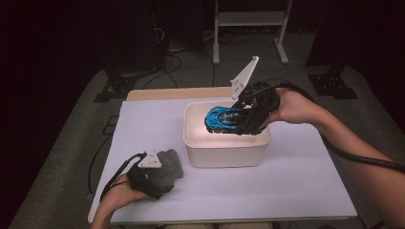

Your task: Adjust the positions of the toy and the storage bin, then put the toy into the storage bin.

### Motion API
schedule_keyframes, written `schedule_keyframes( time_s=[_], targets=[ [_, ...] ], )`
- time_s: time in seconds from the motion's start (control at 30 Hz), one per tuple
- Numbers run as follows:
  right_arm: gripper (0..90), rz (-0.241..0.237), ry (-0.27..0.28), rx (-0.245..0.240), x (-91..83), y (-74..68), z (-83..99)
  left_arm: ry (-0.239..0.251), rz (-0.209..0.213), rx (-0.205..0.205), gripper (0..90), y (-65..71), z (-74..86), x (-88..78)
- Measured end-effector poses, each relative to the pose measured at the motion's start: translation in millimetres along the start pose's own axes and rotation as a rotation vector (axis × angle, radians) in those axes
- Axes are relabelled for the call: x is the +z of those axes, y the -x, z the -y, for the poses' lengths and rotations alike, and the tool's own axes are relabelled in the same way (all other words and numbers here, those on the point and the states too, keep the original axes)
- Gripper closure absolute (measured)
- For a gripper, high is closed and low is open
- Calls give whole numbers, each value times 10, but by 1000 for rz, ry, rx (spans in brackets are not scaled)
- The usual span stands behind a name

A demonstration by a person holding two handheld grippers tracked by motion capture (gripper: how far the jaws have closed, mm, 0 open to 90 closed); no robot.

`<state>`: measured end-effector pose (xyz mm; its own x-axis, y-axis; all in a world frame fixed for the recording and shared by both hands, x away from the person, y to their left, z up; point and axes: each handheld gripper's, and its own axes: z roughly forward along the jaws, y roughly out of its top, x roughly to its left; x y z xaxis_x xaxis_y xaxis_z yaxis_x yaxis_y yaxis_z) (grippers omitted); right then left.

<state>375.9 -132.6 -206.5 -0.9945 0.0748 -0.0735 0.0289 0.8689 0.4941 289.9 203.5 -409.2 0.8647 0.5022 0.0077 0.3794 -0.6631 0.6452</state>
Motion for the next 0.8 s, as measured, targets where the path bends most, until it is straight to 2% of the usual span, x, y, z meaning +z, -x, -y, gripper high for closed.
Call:
schedule_keyframes(
  time_s=[0.43,0.8],
  targets=[
    [253,-29,-12,30,180,288,-53,-7,1,-2,87,-23,26,-4],
    [253,-56,-25,36,413,437,-48,2,-9,-4,87,-3,19,-26]
  ],
)
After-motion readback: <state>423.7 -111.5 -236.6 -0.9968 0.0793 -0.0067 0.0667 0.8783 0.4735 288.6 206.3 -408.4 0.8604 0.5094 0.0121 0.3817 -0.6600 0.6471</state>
